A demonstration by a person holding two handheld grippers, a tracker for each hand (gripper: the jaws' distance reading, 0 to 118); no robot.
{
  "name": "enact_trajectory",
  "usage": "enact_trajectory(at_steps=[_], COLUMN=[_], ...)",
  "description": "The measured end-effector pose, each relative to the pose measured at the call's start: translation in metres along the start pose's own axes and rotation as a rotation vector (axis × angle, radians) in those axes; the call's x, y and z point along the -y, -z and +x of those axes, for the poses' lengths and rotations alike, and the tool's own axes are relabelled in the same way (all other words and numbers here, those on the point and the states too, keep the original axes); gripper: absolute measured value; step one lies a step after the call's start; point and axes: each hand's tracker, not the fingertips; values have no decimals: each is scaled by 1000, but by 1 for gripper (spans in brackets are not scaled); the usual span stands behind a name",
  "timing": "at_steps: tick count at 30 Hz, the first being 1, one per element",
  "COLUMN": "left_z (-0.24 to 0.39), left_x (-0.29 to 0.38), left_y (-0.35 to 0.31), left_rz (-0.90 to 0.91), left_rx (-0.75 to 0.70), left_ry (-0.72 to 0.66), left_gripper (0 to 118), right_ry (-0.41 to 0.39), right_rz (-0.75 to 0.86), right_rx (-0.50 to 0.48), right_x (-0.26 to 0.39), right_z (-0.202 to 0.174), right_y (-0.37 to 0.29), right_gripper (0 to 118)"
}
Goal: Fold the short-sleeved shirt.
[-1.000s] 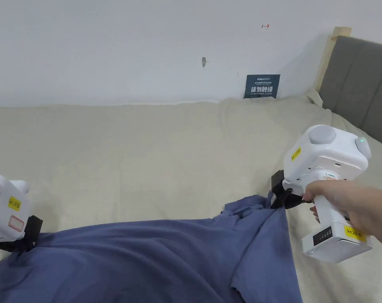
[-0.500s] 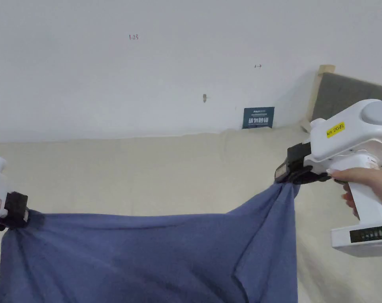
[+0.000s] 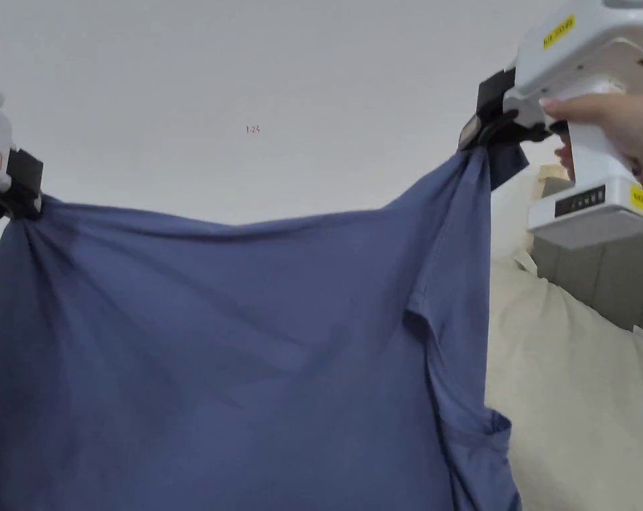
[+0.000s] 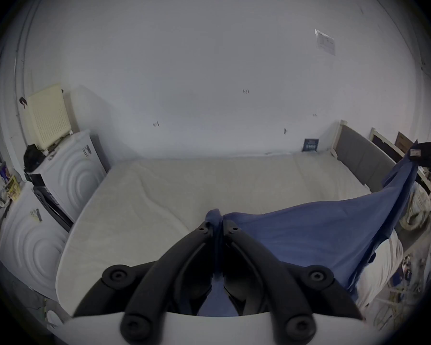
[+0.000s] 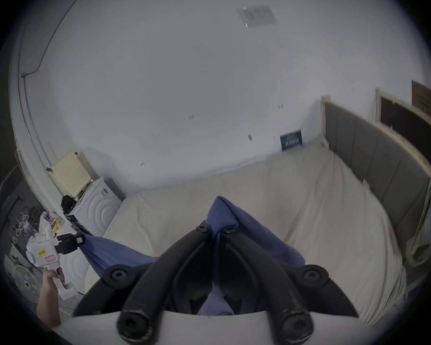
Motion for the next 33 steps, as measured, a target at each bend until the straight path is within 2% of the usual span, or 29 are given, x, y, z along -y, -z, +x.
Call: enact_trajectory(at_steps=[3, 5, 9, 14, 18, 21, 23, 25, 30, 33], left_z=[-5, -4, -9, -10, -17, -18, -20, -20, -16, -17], left_x=[-28, -48, -85, -107, -123, -121, -119, -108, -32, 35], left_y=[-4, -3, 9, 11, 33, 52, 76, 103, 184, 237], left_rz=[54, 81, 150, 242, 390, 382, 347, 292, 106, -31], left_rx=[-1, -22, -73, -75, -133, -127, -122, -116, -46, 8], left_ry=[-68, -67, -70, -165, -135, -117, -87, -46, -62, -144], left_gripper=[6, 6, 6, 6, 6, 6, 6, 6, 6, 6], right_ry=[-58, -112, -171, -218, -257, -301, -340, -344, -261, -218], right_rz=[43, 69, 123, 234, 316, 300, 279, 255, 75, -88], right_rx=[29, 48, 65, 105, 109, 123, 127, 110, 105, 151], right_x=[-35, -56, -99, -138, -153, -152, -140, -120, -14, 68], right_z=[-19, -35, -60, -89, -108, -119, -121, -111, -58, -16], right_y=[5, 9, 26, 46, 58, 74, 91, 115, 208, 274], right_gripper=[2, 2, 2, 2, 2, 2, 2, 2, 2, 2])
